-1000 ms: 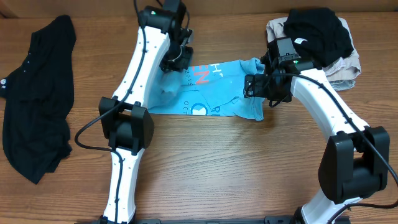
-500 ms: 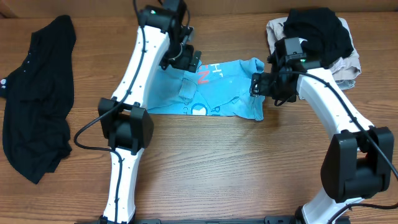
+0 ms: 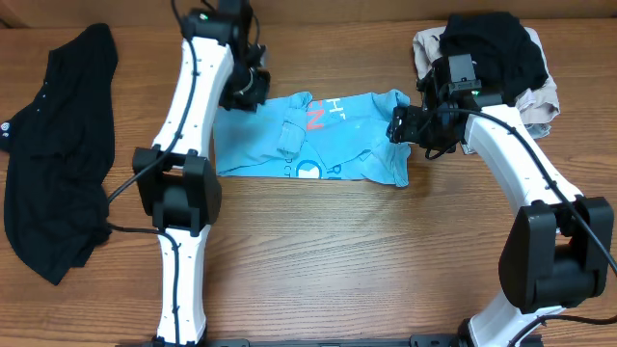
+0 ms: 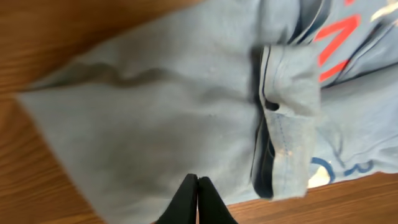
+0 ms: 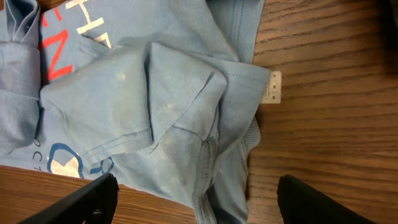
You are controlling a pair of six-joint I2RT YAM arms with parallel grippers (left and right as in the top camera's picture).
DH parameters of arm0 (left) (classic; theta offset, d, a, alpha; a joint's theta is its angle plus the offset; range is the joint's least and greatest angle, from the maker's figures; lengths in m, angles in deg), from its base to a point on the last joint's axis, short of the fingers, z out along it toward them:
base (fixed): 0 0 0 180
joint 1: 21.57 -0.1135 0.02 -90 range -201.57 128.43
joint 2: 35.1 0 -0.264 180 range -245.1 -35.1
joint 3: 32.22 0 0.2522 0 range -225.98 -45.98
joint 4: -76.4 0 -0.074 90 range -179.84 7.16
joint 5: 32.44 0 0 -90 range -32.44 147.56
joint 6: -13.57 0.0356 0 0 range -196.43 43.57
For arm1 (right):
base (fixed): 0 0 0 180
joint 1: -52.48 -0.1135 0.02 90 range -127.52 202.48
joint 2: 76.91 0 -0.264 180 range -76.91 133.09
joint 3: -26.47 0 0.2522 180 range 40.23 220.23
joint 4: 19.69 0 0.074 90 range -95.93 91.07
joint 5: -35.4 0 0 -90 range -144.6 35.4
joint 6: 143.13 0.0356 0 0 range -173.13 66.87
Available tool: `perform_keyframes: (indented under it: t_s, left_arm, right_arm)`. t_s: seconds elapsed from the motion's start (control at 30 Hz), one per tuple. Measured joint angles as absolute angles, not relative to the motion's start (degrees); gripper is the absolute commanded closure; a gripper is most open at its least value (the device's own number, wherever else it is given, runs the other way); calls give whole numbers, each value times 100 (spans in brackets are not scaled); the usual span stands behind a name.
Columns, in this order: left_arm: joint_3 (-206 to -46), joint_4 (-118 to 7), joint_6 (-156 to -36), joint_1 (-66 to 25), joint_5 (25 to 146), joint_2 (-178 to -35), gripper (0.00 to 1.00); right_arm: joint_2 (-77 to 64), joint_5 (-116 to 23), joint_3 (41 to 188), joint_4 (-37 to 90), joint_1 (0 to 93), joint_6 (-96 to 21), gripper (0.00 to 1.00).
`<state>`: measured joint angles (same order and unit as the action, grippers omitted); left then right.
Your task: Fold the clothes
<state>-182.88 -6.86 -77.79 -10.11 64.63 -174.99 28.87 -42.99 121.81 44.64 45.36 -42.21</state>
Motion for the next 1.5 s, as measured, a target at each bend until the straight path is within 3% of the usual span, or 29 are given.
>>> perform_keyframes:
  t_s: [0.33,0.77,1.03,1.23,1.5]
  left_arm:
    - [-17016,-1427,-7781,-583,6466,-17499,96]
    - [-16933,-2017,-7781,287,6516,-17499,96]
    - [-16933,-2087,-7781,810,6529,-17499,96]
    - [-17342,-1423,-7781,523,6500,-17499,96]
    - [-18325,-1032,-7731,-364,6372,-17469,77]
  right_arm:
    - [2887,-4283,12181,4468,4534,-4224,14]
    - [2887,-4279,12181,4507,4536,-4224,14]
    - [2887,-4281,12181,4547,4536,-4219,14]
    - [2887,-4305,12181,4372,4536,-4228,7]
    - [2935,-4613,12181,3596,4536,-4237,3]
